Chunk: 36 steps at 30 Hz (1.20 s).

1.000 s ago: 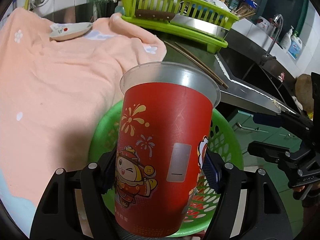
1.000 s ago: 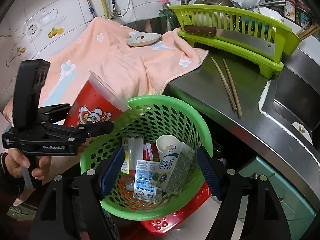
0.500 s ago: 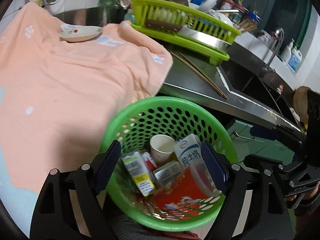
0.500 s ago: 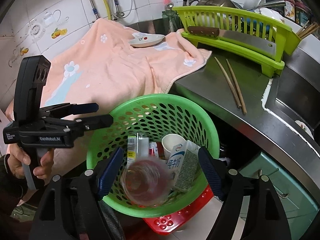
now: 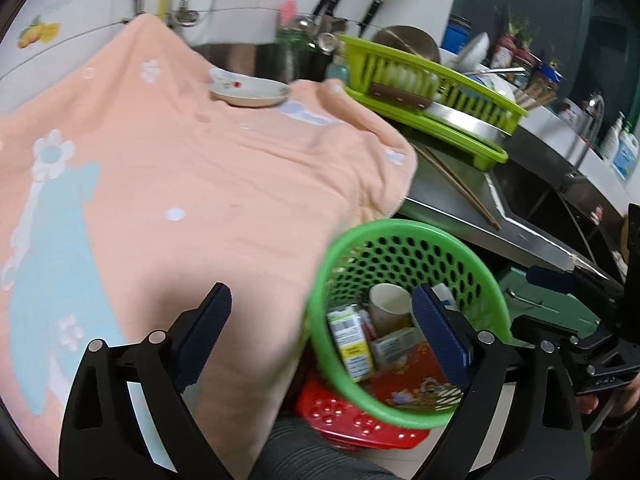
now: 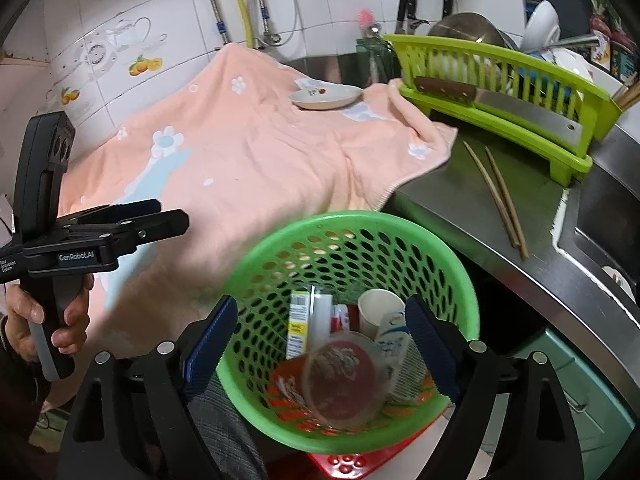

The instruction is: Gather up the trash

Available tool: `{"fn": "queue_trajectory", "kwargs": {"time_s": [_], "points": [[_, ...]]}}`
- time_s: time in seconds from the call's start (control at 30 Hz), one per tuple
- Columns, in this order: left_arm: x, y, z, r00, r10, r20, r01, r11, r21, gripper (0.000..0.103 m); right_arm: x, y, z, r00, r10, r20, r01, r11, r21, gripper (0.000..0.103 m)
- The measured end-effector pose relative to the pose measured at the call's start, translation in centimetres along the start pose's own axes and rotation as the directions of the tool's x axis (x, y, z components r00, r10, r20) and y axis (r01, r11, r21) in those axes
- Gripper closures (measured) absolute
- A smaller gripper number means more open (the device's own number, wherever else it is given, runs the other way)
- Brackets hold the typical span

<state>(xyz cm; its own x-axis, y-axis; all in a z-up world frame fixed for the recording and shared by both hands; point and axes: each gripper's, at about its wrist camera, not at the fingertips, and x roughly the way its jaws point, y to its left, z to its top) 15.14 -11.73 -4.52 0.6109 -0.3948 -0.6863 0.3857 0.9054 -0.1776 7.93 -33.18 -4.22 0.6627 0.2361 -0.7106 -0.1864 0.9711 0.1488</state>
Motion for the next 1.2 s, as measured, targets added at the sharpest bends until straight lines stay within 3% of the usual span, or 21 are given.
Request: {"fn": "queue_trajectory", "kwargs": {"time_s": [0.6, 1.2], "points": [[-4.6, 4.5, -1.1, 0.989, 0.135, 0.057, -0.13, 0.988, -0.082, 0.006, 1.0, 4.2, 1.9, 0.999, 0.044, 0.025, -0.043, 0.999, -0.029, 0.016], [-6.7, 7.4, -1.9, 0.976, 0.206, 0.07, -0.194, 0.969, -0.151, 0.005, 1.0, 6.8, 2.9, 0.997, 0.05, 0.065, -0.05, 0.999, 0.001, 0.014]]}}
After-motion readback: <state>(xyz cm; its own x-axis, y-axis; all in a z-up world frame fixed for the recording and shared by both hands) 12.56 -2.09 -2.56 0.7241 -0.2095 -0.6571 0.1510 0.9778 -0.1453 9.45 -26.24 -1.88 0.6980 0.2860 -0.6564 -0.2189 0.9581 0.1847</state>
